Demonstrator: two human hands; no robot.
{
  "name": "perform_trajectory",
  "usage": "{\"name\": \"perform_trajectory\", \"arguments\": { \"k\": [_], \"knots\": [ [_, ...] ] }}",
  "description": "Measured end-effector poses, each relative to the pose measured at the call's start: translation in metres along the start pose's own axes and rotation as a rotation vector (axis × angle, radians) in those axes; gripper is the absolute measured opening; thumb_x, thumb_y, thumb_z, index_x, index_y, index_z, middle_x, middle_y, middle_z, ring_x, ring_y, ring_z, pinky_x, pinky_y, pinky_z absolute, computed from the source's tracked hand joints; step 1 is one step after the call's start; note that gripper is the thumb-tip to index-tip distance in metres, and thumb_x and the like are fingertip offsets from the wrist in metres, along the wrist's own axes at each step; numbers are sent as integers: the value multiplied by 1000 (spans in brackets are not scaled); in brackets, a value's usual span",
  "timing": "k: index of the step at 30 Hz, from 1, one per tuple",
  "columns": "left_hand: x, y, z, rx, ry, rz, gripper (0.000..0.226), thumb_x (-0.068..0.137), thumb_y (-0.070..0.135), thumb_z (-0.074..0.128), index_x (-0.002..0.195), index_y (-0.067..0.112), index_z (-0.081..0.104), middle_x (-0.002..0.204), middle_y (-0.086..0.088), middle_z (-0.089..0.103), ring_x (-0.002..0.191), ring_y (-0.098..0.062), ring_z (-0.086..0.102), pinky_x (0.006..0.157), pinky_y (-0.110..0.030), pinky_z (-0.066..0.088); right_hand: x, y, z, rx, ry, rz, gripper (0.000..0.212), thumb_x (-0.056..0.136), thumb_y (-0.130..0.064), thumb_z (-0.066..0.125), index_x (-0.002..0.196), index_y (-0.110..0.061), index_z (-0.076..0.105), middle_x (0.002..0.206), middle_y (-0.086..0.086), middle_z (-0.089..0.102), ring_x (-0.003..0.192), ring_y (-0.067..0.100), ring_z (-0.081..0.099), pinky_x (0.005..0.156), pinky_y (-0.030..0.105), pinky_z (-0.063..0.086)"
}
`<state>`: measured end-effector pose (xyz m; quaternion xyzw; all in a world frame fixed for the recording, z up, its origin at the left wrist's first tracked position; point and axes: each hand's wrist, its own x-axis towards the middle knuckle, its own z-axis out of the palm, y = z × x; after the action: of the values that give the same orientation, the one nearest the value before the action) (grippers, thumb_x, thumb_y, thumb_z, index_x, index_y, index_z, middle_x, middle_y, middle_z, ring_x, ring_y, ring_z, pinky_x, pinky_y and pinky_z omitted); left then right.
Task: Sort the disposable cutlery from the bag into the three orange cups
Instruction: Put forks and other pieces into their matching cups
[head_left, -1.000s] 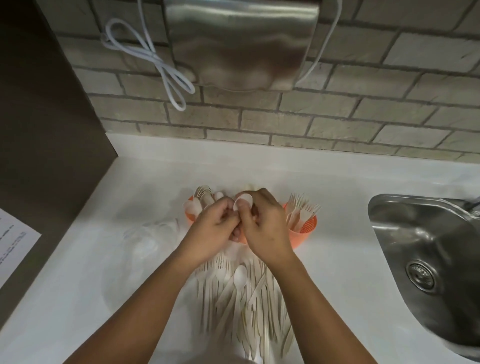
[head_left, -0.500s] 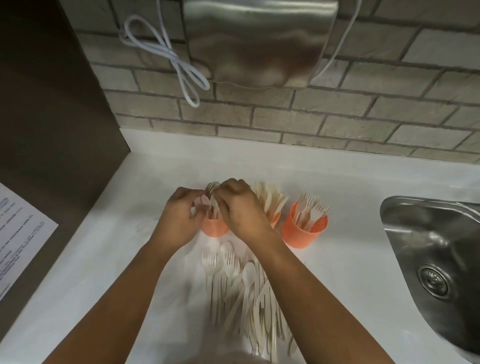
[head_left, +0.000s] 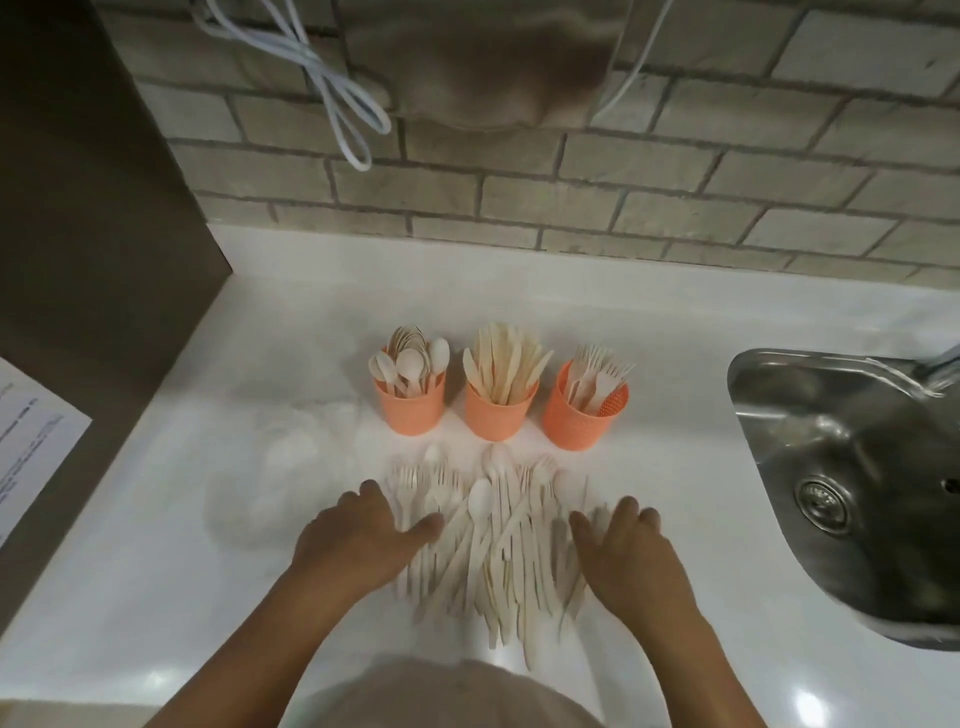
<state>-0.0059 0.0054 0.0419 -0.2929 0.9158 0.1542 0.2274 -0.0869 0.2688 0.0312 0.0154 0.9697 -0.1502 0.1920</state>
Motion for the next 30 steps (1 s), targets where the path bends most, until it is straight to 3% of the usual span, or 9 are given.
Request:
{"name": "perform_trajectory", "arguments": {
  "k": [2,4,8,13,18,25,30],
  "knots": [
    [1,2,19,14,-18,-22,101,70,100,38,132,21,46,126,3,62,105,-20,68,81,-32,59,-1,14,11,-9,-78,84,60,97,-65,43,121,-10,41,118,11,51,102,33,54,86,43,49],
    [1,11,31,-34,6,2,102,72,96,46,136,18,44,132,-1,60,112,-23,67,84,-32,58,-1,12,26,54,-113,90,67,95,-68,46,125,-8,43,119,12,53,103,33,55,86,41,49],
    [3,28,41,-56,62,40,92,82,80,59,139,11,40,133,-8,55,118,-28,64,88,-36,55,0,-13,48,162,-73,-42,74,91,-65,56,133,-6,37,124,14,48,111,38,59,92,46,53],
    [5,26,42,-92,57,55,81,87,66,66,136,7,40,128,-12,54,116,-33,63,87,-37,51,6,-18,44,201,-57,-55,68,95,-39,64,142,-4,30,131,17,45,118,39,55,95,43,49],
    [2,25,46,-199,52,64,80,86,61,71,136,6,43,127,-13,54,114,-34,63,88,-38,51,11,-21,43,407,-119,-9,35,85,-15,67,107,-6,42,116,16,59,100,31,62,78,35,53],
    [-6,27,47,-293,70,58,79,90,60,65,143,7,39,129,-14,51,116,-35,61,90,-39,51,15,-28,49,523,-114,16,25,84,-15,63,101,-6,47,112,17,58,95,31,63,75,36,55],
    [-16,26,47,-300,145,61,78,94,58,60,148,8,35,133,-15,47,122,-37,58,91,-41,49,18,-25,42,467,-89,12,27,99,-17,53,116,3,46,117,16,58,108,33,61,84,37,51]
  ]
}}
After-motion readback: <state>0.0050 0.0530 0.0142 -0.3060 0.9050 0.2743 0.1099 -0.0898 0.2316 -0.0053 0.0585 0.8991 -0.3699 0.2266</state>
